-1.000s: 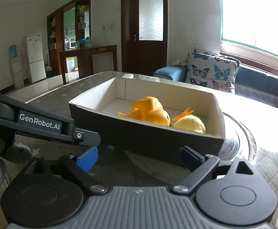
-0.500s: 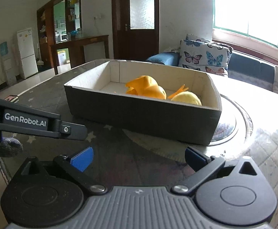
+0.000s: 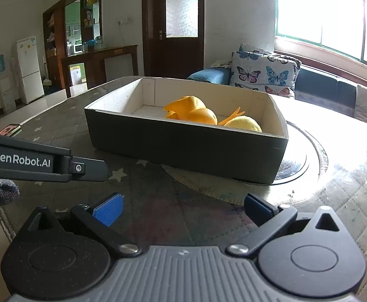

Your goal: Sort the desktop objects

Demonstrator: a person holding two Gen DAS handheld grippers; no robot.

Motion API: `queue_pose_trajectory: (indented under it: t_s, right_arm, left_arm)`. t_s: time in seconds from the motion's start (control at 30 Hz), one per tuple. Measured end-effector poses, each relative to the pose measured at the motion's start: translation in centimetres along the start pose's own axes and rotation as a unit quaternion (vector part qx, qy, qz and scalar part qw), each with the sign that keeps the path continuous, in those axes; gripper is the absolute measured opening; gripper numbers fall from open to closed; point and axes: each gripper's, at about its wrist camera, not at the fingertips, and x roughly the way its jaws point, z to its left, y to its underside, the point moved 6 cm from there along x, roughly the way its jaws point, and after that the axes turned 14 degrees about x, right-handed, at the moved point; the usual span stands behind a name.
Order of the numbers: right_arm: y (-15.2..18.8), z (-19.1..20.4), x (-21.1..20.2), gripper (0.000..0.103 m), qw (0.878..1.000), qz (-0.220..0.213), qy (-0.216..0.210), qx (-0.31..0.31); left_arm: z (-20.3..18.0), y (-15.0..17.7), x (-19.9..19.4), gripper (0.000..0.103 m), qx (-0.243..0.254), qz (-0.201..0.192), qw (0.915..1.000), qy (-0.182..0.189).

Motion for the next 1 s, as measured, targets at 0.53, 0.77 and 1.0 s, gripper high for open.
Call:
queue_pose_trajectory:
  t_s: [0.53, 0.77, 1.0]
  right_arm:
    - [0.3, 0.5, -1.1, 0.103, 1.000, -0.007, -0.004, 0.001]
    - [0.2, 0.4, -1.3, 0.103, 1.000, -0.011, -0.002, 0.004]
    - [0.2, 0.3, -1.5, 0.103, 1.000, -0.013, -0.003, 0.005]
  left_arm:
    - [-1.3, 0.3, -1.2, 0.036, 0.034, -0.020, 0.9991, -0.019]
    - [-1.7, 0.2, -1.6, 0.036, 0.050, -0.027, 0.9980, -0.027]
    - [-2.2, 0.2, -1.5, 0.036, 0.060, -0.029, 0.9973, -0.029]
